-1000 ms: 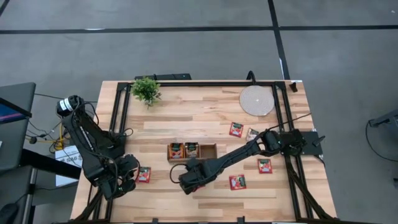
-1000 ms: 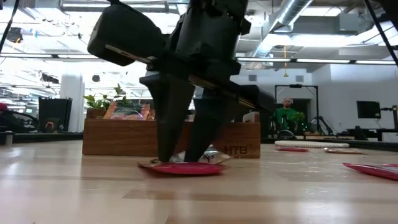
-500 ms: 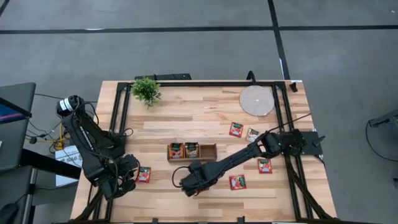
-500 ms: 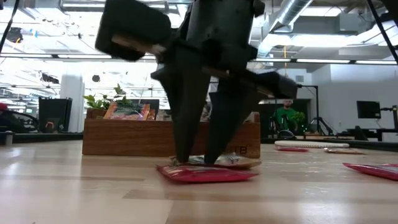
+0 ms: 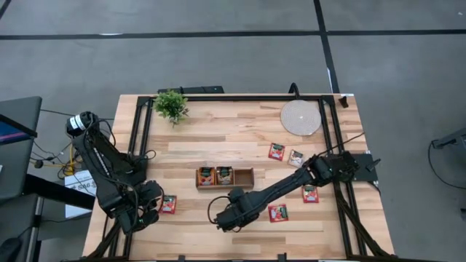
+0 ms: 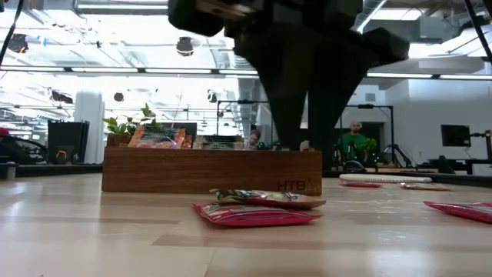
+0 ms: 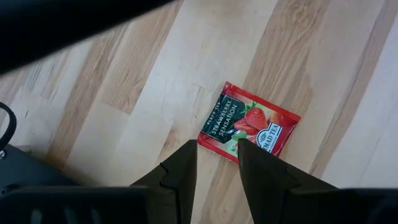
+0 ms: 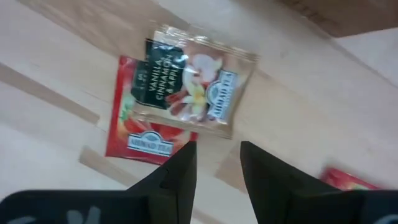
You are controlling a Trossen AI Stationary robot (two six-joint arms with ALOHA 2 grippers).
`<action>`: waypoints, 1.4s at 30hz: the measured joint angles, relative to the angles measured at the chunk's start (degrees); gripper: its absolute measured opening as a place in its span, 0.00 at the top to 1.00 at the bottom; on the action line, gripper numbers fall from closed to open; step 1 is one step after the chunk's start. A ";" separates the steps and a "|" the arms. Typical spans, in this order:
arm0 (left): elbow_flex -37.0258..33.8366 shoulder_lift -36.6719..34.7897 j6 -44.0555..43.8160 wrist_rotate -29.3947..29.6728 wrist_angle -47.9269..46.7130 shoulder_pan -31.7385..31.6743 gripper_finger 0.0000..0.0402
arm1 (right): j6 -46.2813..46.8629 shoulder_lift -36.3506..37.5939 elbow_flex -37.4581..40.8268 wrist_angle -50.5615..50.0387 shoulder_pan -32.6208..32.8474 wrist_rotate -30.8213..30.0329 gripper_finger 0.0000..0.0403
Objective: Pick & Place Tea
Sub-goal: Put the brown tea bag into the middle section of the wooden organizer
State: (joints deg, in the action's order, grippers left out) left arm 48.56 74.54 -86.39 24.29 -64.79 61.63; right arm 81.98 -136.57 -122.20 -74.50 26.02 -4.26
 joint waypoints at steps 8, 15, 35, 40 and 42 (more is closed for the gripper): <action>0.00 0.00 0.00 0.00 0.04 0.00 0.73 | -1.28 -0.54 1.58 3.87 -1.49 -0.21 0.71; 0.00 0.00 0.00 0.00 0.42 0.00 0.73 | -1.43 -0.57 1.59 3.74 -2.56 -3.63 0.71; 0.00 0.00 1.07 0.01 0.68 0.00 0.73 | -1.13 -5.25 1.29 5.81 -1.44 0.88 0.71; 0.00 0.00 1.09 -0.02 0.68 0.00 0.73 | -1.36 -7.09 1.08 7.03 -1.52 4.92 0.71; 0.00 0.00 1.09 -0.19 0.76 0.00 0.73 | -0.74 -7.15 1.11 7.00 -1.47 5.36 0.71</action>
State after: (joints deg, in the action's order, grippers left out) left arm 48.56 74.54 -85.30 24.10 -64.04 61.63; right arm 81.24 -143.72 -121.10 -67.50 24.55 1.10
